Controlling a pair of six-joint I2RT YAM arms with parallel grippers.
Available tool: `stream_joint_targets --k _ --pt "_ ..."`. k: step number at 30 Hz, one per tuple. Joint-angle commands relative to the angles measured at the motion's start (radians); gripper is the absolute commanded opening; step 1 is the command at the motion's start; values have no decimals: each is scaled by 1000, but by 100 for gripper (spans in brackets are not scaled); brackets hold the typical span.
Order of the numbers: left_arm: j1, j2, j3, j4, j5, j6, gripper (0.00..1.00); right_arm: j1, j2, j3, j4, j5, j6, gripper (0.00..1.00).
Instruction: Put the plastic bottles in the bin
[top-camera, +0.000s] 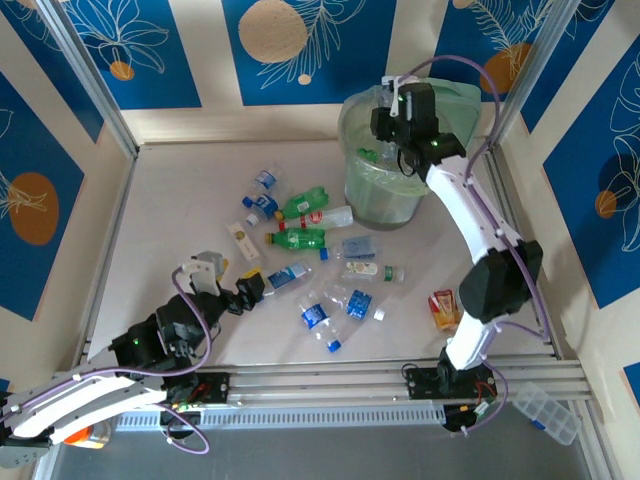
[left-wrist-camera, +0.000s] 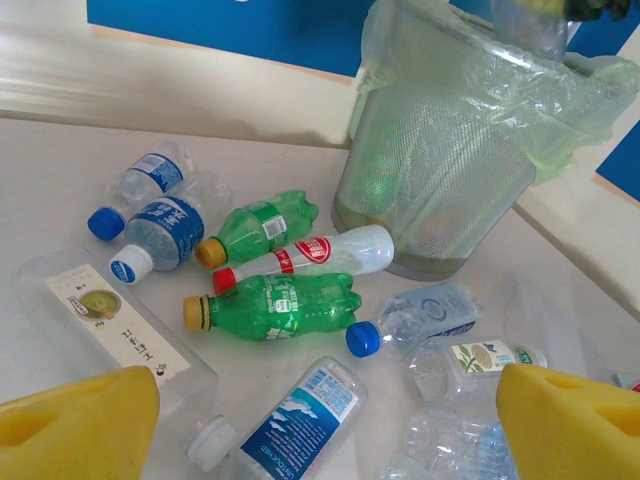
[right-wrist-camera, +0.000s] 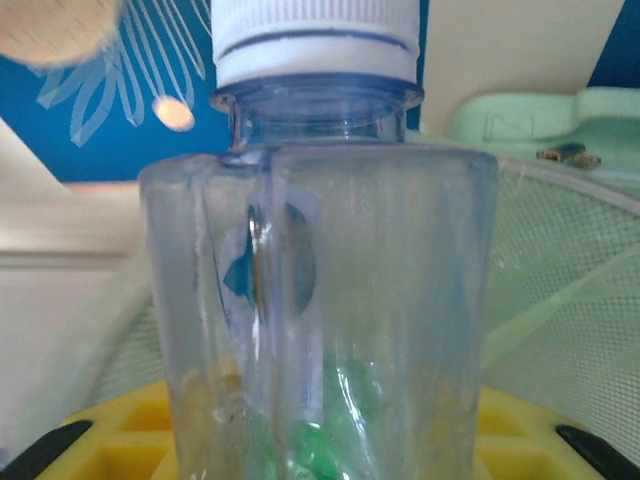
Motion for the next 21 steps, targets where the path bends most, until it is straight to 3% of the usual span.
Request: stream_joint_targets --k 1,16,21 --pt "5 -7 -10 0 -15 8 87 -10 74 115 -160 42 -40 32" --pt "5 -28 -18 -6 -38 6 87 -37 397 359 -442 -46 -35 34" --pt "5 -26 -18 -6 -41 8 87 -45 446 385 -474 -53 -37 47"
